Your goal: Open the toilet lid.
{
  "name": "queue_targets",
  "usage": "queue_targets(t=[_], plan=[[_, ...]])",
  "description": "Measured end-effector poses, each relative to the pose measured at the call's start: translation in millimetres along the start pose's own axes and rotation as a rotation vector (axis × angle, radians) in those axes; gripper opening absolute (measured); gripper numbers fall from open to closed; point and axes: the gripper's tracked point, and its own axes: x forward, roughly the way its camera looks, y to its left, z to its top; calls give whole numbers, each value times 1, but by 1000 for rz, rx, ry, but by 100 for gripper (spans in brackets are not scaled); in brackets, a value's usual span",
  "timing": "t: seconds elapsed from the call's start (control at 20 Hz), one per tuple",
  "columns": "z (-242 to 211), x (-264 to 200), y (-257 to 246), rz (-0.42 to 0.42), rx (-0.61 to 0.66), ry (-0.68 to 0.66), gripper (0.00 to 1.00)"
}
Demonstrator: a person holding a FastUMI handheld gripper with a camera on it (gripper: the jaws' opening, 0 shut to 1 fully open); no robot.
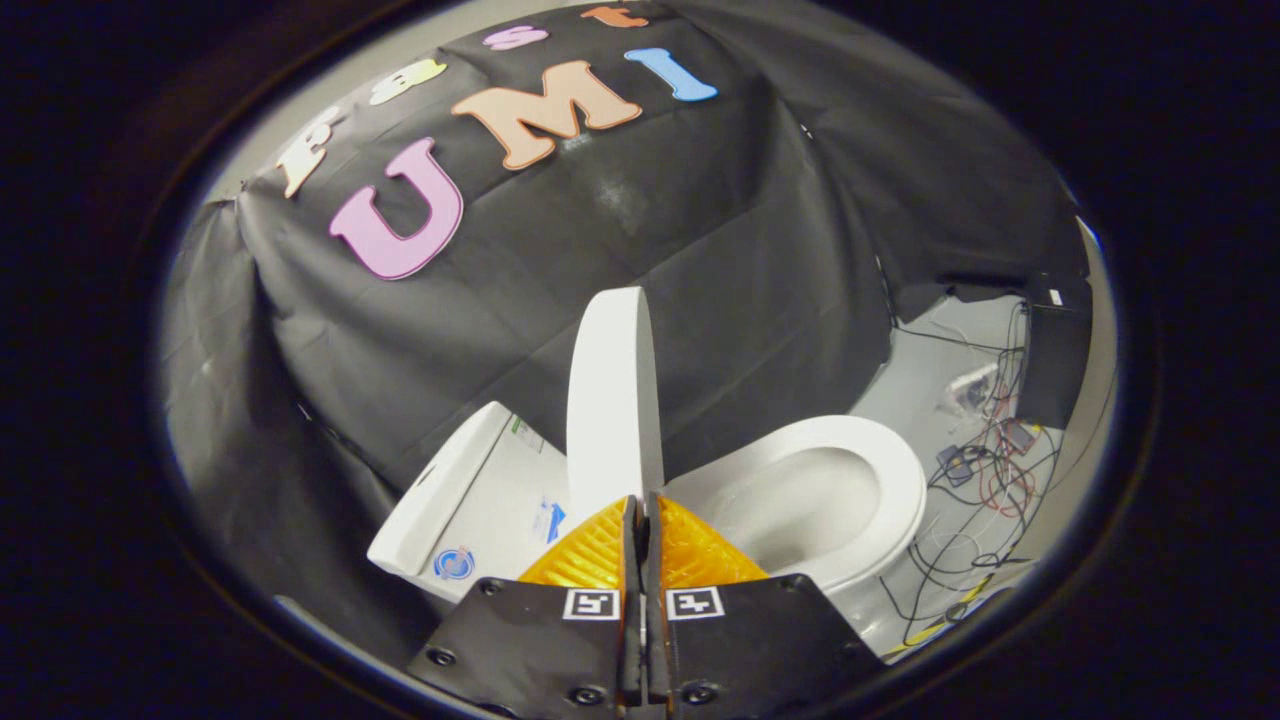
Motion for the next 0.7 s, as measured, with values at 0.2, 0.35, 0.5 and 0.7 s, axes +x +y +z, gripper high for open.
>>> queue_targets(t=[0.2,0.35,0.5,0.7], plan=[[-2,0,7,6,-43,-6,3],[2,2,30,13,-43,-13,3],[-1,4,42,41,-54,-19,3],[-3,5,62,48,-78,-22,3]])
